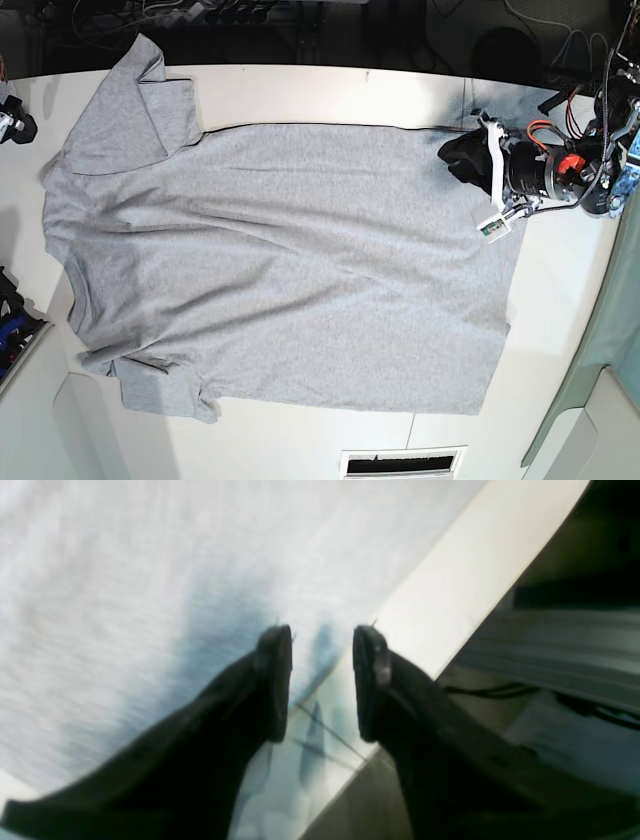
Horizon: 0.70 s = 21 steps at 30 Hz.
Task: Layout the t-shirt on the table in an organized manner, then fold the t-shirt properly
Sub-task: 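Grasp the shirt's shoulder corners with both grippers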
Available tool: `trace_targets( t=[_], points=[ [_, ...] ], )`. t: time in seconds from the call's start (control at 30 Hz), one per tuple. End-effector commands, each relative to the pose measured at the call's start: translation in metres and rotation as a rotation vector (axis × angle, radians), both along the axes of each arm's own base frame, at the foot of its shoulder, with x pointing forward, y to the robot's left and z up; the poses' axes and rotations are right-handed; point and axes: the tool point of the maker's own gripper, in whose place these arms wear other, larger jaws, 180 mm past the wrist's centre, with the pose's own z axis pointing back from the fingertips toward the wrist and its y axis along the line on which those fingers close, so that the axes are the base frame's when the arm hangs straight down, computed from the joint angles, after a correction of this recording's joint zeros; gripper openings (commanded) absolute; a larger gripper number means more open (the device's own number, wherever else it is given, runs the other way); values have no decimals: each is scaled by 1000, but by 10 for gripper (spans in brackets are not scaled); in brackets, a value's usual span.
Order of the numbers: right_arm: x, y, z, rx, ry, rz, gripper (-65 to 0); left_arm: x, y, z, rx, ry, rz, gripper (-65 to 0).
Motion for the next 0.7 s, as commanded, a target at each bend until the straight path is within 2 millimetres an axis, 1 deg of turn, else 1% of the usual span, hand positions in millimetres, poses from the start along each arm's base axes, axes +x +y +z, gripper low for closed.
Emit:
trace_targets(
  t=[0.0, 0.1, 0.17, 0.23, 0.37, 0.43, 0.5, 0.67],
  points=[
    [4, -9, 11, -25, -25, 15, -403, 6, 1, 8, -22, -29, 22, -406],
    [1, 2, 3, 1, -9, 17, -400, 10, 8, 12, -55, -47, 106, -375],
    [-3, 11, -3, 25, 7, 21, -348, 14, 18, 16, -70, -66, 164, -361],
    [-6, 23, -11, 49, 23, 32, -294, 19, 29, 23, -85, -84, 220, -361],
    [-10, 50, -24, 94, 55, 75, -289, 24, 53, 34, -94, -117, 307, -352],
    [-12, 62, -29, 109, 71, 107, -290, 24, 62, 35, -86, -123, 340, -309],
    [-12, 72, -33, 129, 79, 135, -290, 23, 72, 34, -67, -120, 381, -286],
    [-16, 91, -36, 167, 105, 177, -290, 18, 99, 25, 28, -131, 470, -286]
  ],
)
